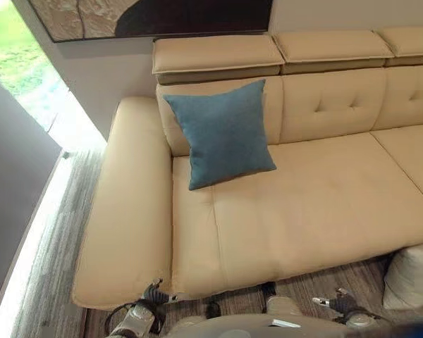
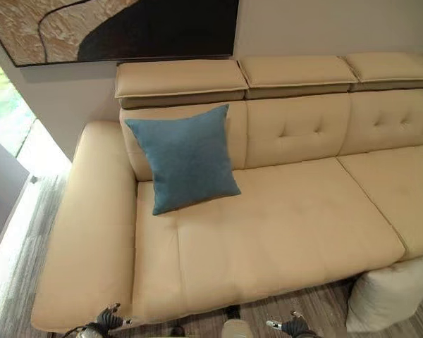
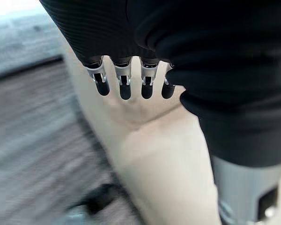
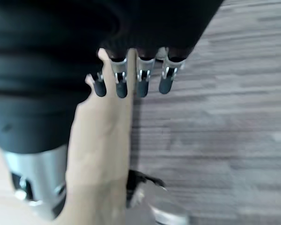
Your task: Pick up all the scattered cushions and arrange them neatly on the sofa.
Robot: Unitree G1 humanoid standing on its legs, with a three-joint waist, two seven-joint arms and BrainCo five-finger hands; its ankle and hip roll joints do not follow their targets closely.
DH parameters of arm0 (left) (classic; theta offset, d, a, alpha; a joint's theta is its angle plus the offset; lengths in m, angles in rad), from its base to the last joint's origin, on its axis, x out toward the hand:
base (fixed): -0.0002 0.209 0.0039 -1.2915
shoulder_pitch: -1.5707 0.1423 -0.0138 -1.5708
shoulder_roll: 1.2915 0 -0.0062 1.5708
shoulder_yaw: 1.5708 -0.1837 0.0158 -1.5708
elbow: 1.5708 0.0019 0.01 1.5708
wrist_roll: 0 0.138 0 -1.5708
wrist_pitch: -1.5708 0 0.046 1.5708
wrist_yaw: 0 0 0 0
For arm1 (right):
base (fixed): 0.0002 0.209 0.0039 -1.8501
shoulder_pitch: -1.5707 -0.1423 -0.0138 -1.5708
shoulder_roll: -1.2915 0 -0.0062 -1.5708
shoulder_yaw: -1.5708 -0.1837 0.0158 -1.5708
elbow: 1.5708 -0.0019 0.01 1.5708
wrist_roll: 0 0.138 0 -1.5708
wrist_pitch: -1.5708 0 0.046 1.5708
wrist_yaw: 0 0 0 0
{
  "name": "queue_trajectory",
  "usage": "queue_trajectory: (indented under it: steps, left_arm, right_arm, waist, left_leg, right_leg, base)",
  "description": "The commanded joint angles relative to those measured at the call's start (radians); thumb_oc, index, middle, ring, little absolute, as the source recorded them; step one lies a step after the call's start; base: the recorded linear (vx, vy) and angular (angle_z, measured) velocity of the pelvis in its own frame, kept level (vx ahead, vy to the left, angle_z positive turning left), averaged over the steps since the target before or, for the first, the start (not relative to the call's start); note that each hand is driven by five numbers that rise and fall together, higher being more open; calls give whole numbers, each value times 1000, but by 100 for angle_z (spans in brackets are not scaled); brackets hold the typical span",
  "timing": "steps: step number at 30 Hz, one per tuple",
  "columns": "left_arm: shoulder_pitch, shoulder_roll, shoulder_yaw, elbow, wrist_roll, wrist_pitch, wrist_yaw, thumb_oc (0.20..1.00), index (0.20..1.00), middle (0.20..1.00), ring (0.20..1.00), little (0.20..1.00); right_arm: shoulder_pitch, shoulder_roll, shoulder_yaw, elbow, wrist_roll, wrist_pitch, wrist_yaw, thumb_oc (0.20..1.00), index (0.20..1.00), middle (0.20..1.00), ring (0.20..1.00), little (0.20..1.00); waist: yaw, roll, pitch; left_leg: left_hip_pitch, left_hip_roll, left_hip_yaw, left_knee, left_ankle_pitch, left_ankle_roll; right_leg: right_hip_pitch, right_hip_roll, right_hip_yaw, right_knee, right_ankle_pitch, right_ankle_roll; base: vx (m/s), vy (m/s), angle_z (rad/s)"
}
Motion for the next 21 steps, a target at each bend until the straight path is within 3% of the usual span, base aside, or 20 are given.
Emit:
queue_trajectory:
  steps: [1,2,5,8,10,11,13,16,18,19,20,21]
  left_arm:
    - [-25,27,27,0,20,-8,5,1000,1000,1000,1000,1000]
    - [-17,37,38,13,17,-1,2,1000,1000,1000,1000,1000]
    - [-11,30,30,8,12,-5,7,1000,1000,1000,1000,1000]
    - [-34,18,-11,-15,20,-3,7,1000,1000,1000,1000,1000]
    - [-51,-15,-36,-38,-17,-2,5,1000,1000,1000,1000,1000]
    - [-48,-24,-34,-28,-19,-2,4,1000,1000,1000,1000,1000]
    - [-44,-31,-36,-8,-7,5,2,1000,1000,1000,1000,1000]
    - [-55,-21,-33,-1,-2,5,5,1000,1000,1000,1000,1000]
    - [-58,-12,-30,3,3,6,5,1000,1000,1000,1000,1000]
    - [-59,-3,-24,7,3,6,6,1000,1000,1000,1000,1000]
    - [-59,-3,-24,7,3,6,6,1000,1000,1000,1000,1000]
    - [-59,-2,-23,7,7,6,5,1000,1000,1000,1000,1000]
  right_arm:
    - [-65,-49,26,12,-19,-4,-11,1000,1000,1000,1000,1000]
    - [-63,-45,29,27,-16,-10,-7,1000,1000,1000,1000,1000]
    - [-64,-25,47,10,-20,-9,-14,1000,1000,1000,1000,1000]
    - [-62,-26,61,-1,2,-10,-12,1000,1000,1000,1000,1000]
    - [-61,-29,72,33,-4,-2,-20,1000,1000,1000,1000,1000]
    - [-57,-32,73,38,-11,0,-20,1000,1000,1000,1000,1000]
    - [-54,-34,65,43,-12,4,-17,1000,1000,1000,1000,1000]
    - [-68,-23,67,34,-1,9,-18,1000,1000,1000,1000,1000]
    - [-78,-16,68,31,2,10,-18,1000,1000,1000,1000,1000]
    - [-85,-12,68,37,0,11,-21,1000,1000,1000,1000,1000]
    - [-85,-12,68,37,0,11,-21,1000,1000,1000,1000,1000]
    - [-85,-12,67,41,-1,10,-23,1000,1000,1000,1000,1000]
  waist:
    - [47,43,27]
    - [75,57,-1]
    - [91,32,-23]
    - [66,14,-5]
    - [83,0,8]
    - [86,3,5]
    - [68,12,-6]
    - [43,23,13]
    - [35,27,26]
    - [43,37,40]
    - [45,37,42]
    - [55,46,45]
  left_leg:
    - [8,20,-89,21,-60,-48]
    - [-12,44,-59,3,-35,-45]
    - [-37,42,-27,14,-30,-62]
    - [-66,57,-14,101,-54,-86]
    - [-89,10,-202,172,-79,-101]
    - [-81,-1,-251,163,-83,-100]
    - [-54,6,-235,112,-74,-89]
    - [-33,-7,-199,46,-42,-64]
    - [-26,0,-165,21,-27,-60]
    - [-34,12,-127,17,-17,-56]
    - [-32,13,-126,16,-18,-56]
    - [-38,22,-103,13,-13,-56]
  right_leg:
    - [29,84,-125,126,-23,-48]
    - [100,93,-149,228,-112,-63]
    - [164,106,-121,114,-112,-59]
    - [199,139,-85,18,-98,-82]
    - [191,152,-2,-16,-63,-91]
    - [184,156,28,-28,-53,-87]
    - [161,157,61,-22,-34,-77]
    - [83,156,112,12,10,-44]
    - [52,156,117,32,27,-31]
    - [28,147,56,62,16,-34]
    - [29,147,57,64,15,-34]
    - [34,128,-20,75,-6,-42]
  base:
    - [-334,7,-70]
    - [-302,-76,-90]
    - [-80,-156,-66]
    - [-83,-190,-7]
    - [-258,-12,-39]
    - [-158,149,-224]
    - [-105,253,-211]
    - [-192,256,-71]
    - [-172,113,-139]
    - [-170,78,-119]
    - [-193,76,-139]
    - [-126,55,-138]
